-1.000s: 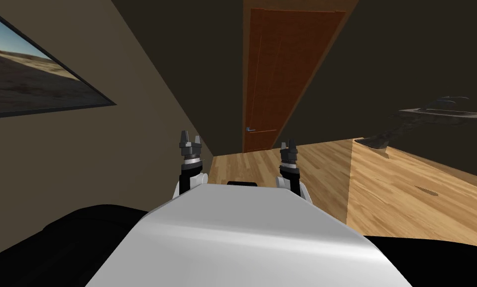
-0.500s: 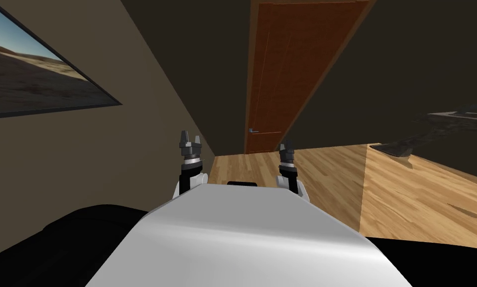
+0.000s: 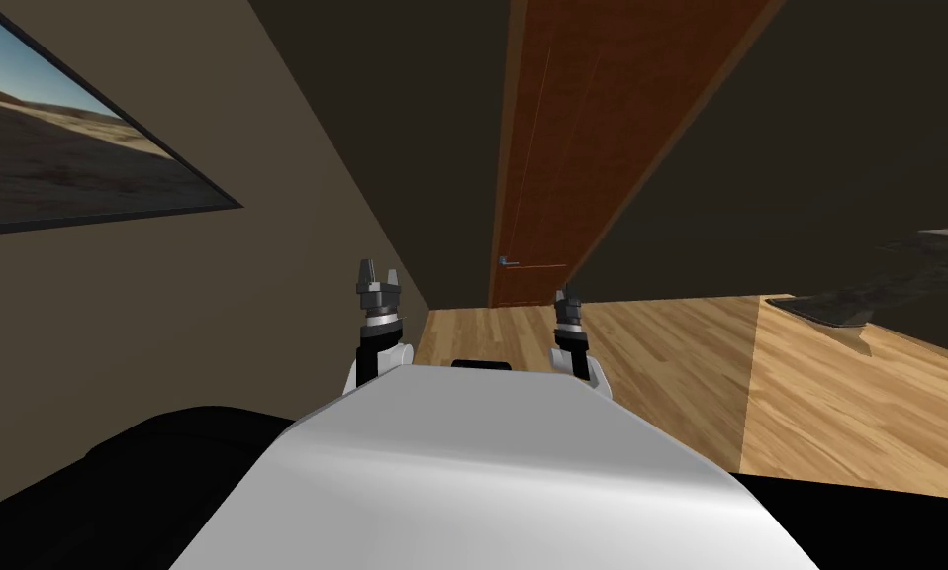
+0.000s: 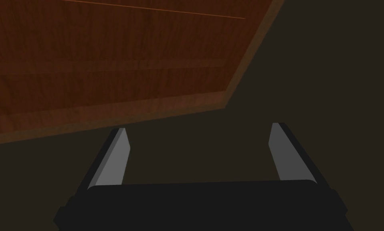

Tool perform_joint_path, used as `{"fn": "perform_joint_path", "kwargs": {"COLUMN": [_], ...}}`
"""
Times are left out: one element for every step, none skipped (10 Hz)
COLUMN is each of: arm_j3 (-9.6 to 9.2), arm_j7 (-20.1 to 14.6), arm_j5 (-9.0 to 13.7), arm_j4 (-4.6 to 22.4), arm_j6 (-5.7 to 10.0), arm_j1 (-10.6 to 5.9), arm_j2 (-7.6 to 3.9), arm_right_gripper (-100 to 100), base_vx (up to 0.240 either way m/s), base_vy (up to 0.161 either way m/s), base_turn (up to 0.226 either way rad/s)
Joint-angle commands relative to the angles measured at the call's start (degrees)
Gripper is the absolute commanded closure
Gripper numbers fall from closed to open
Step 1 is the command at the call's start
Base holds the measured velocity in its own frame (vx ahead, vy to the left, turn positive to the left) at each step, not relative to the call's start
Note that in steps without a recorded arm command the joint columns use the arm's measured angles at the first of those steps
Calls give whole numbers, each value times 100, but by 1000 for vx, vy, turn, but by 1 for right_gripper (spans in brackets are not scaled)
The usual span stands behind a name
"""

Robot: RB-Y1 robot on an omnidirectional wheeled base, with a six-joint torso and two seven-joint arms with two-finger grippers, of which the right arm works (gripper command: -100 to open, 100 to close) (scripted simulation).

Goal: Pull the door open

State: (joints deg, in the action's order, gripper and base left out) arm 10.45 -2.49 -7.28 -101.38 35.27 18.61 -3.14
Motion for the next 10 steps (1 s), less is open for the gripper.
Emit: {"fn": "perform_joint_path", "kwargs": {"arm_j3": [71, 140, 208, 208, 276, 347, 347, 417, 487, 558], "arm_j7": [-7, -23, -39, -39, -56, -72, -72, -89, -105, -122], "arm_j5": [-23, -38, -52, -52, -67, -82, -82, -97, -112, -127], "arm_j4": [278, 474, 638, 730, 957, 1173, 1190, 1411, 1643, 1864], "arm_j6": [47, 84, 122, 122, 159, 198, 198, 237, 275, 314], "arm_j1": [-113, -207, -301, -301, -396, -493, -493, -590, -687, -784], "arm_j2": [-10, -28, -47, -47, -64, -78, -78, -91, -105, -116], "arm_right_gripper": [-100, -100, -100, -100, -100, -100, -100, -100, -100, -100], "base_vx": [52, 83, 92, 64, 57, 72, 55, 48, 69, 88], "base_vy": [-19, -22, -30, -24, -19, -28, -25, -15, -25, -42], "base_turn": [87, 146, 151, 41, 84, 163, 46, 79, 182, 136]}}
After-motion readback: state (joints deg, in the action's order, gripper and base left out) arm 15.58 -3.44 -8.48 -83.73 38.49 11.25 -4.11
